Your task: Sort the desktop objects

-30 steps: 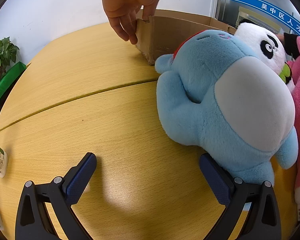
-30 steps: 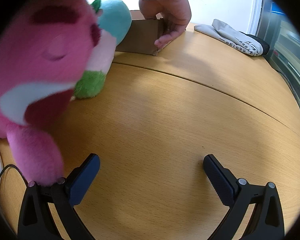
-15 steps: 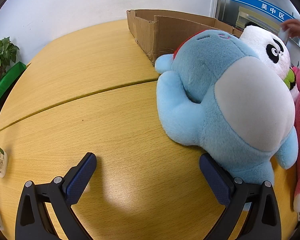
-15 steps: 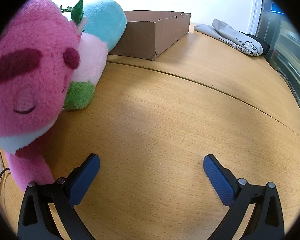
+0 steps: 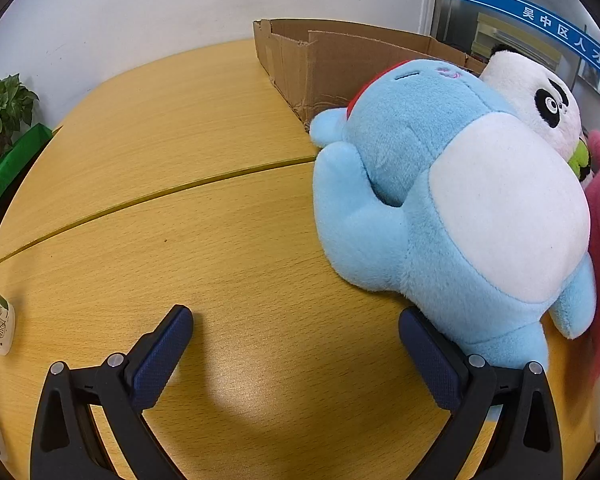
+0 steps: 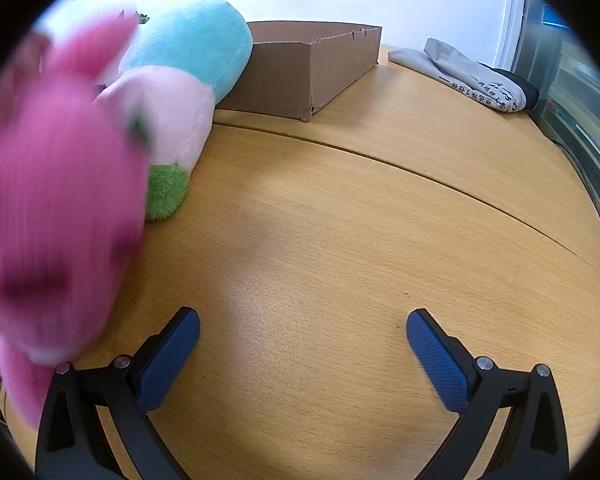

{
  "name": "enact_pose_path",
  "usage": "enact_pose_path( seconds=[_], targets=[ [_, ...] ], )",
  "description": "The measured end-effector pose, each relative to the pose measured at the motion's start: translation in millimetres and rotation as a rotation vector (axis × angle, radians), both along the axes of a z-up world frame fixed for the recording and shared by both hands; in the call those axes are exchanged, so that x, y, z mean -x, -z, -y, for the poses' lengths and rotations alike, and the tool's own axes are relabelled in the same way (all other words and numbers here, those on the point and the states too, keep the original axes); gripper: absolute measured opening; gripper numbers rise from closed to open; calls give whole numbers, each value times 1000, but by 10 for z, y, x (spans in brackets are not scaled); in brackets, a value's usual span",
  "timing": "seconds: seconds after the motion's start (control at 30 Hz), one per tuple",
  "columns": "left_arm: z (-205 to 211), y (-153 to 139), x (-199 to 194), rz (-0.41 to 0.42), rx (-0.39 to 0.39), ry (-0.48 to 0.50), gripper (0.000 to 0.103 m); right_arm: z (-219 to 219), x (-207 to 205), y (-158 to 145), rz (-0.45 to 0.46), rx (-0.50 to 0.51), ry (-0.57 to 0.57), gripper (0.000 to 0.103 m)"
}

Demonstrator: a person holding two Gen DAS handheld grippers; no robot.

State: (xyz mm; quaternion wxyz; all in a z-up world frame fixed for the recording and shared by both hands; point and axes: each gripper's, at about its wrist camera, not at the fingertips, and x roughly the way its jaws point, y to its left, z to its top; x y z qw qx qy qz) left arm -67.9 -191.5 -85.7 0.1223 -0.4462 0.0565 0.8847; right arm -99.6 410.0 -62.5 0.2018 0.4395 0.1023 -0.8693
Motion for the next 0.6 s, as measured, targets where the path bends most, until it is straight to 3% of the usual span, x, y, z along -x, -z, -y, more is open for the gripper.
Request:
enact_pose_path(
  seconds=[0.1, 0.17, 0.37, 0.6],
  targets=[
    [-6, 6, 2, 0, 0, 1, 103, -1, 2, 0, 0, 0, 0, 103],
    [-437, -71, -54, 1, 1, -32, 103, -3, -1, 1, 0, 0, 0, 103],
    [-56, -135, -66, 1, -1, -45, 103, -1, 2, -1, 0, 0, 0, 103],
    [-76, -179, -244, -3, -3, -42, 103, 2, -3, -2, 0, 0, 0, 103]
  ],
)
